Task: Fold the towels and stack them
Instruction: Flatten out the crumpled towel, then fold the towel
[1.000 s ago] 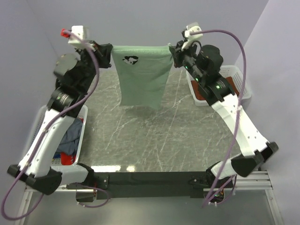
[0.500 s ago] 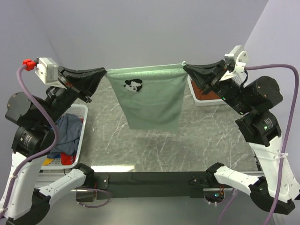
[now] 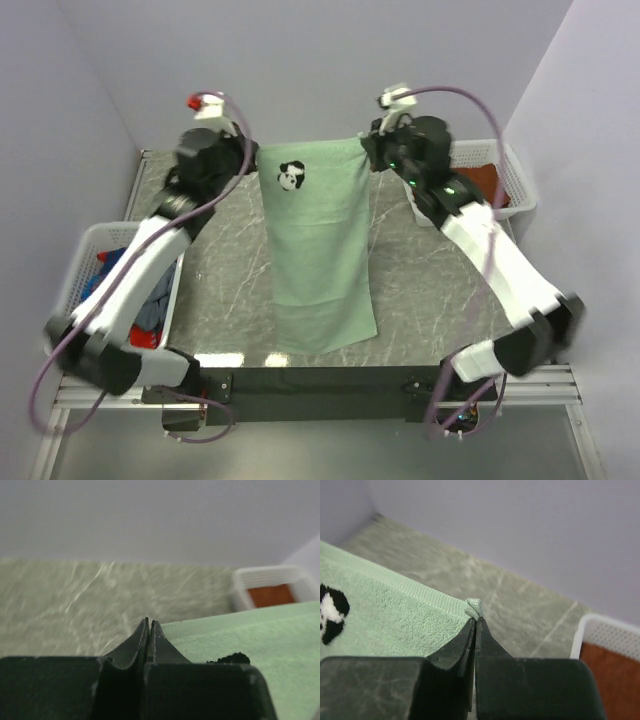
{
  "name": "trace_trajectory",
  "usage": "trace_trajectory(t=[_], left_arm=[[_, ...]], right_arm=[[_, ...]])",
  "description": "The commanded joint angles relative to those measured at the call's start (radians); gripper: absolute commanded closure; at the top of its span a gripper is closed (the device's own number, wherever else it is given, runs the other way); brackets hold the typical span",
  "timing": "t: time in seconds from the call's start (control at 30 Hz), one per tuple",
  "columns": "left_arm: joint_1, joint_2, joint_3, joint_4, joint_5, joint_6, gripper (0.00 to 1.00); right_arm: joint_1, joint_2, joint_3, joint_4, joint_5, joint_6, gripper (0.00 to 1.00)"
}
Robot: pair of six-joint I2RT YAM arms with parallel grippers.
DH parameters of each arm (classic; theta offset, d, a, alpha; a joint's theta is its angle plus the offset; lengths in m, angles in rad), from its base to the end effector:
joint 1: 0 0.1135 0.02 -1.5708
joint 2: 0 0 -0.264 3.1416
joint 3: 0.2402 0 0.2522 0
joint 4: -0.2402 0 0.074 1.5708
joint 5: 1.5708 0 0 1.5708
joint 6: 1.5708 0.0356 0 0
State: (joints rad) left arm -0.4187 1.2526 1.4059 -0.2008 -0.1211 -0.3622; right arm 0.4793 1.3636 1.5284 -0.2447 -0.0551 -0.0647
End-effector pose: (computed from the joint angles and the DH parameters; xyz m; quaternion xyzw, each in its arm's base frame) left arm 0.2571 -0.1097 0.4558 -0.0213 0.7233 -0.2217 0.6537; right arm 0.2712 0.1432 0.4625 -0.2153 0.7025 0.1594 0.6594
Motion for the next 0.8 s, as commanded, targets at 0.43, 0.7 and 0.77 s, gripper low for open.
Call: trace_trajectory(t=[0.43,0.7,0.77], left_arm=[[0.172,0.577,0.033,0.370,0.034,-0.008,0.99],[0.179,0.522,-0.053,0.377,0.146,-0.012,0.99],[0.179,0.504,-0.074,0.359,0.164,-0.032,0.99]], right_arm=[[-0.084,0.560,0.042,0.447,0.127,-0.087,1.00],[-0.085,0.520,-0.031,0.421,0.058,-0.086,1.00],[-0.087,0.487,-0.078,0.404,0.060,-0.076,1.00]])
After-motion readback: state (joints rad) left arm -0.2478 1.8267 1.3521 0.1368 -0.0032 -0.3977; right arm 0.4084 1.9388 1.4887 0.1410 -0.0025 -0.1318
